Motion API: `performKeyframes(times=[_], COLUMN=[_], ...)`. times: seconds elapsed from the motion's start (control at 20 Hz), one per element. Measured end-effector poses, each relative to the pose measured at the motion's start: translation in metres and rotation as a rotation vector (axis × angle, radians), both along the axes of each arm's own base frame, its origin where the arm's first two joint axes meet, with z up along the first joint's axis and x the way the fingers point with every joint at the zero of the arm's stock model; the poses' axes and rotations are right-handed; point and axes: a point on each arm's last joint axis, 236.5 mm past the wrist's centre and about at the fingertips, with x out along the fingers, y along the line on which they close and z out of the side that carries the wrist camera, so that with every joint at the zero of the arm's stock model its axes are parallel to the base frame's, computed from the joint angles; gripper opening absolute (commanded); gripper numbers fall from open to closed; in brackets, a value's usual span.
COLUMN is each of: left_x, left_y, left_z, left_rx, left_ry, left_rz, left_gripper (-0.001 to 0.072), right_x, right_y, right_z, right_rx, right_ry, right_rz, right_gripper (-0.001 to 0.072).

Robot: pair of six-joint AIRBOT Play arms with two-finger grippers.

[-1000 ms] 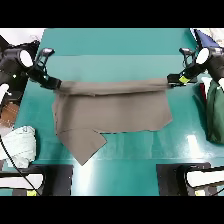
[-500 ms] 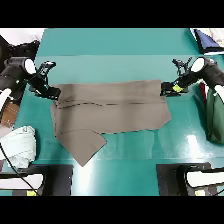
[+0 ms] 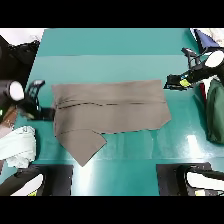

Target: Fold the shirts.

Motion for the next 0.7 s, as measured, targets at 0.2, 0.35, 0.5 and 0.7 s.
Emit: performKeyframes(times=[0.2, 0.35, 0.5, 0.7], left_x=[-0.062, -0.086, -0.102, -0.110], left_y=[-0.031, -0.055, -0.068, -0.074], left_z=[-0.029, -0.041, -0.051, -0.064], left_rx=[-0.143, -0.252, -0.309, -0.335], left_ry=[0.075, 0.122, 0.161, 0.170], left_rz=[0.072, 0.116, 0.142, 0.171], left_gripper=[0.0496, 0.0496, 0.0496, 0.0496], right_x=[0.000, 0.000, -0.001, -0.002], right_y=[0.001, 0.001, 0.001, 0.001], right_z=[0.007, 0.009, 0.009, 0.009], right_rx=[0.004, 0.005, 0.005, 0.005], right_ry=[-0.020, -0.024, -0.020, -0.018], right_rz=[-0.001, 0.000, 0.001, 0.002], right_gripper=[0.0399, 0.0399, 0.0398, 0.0399])
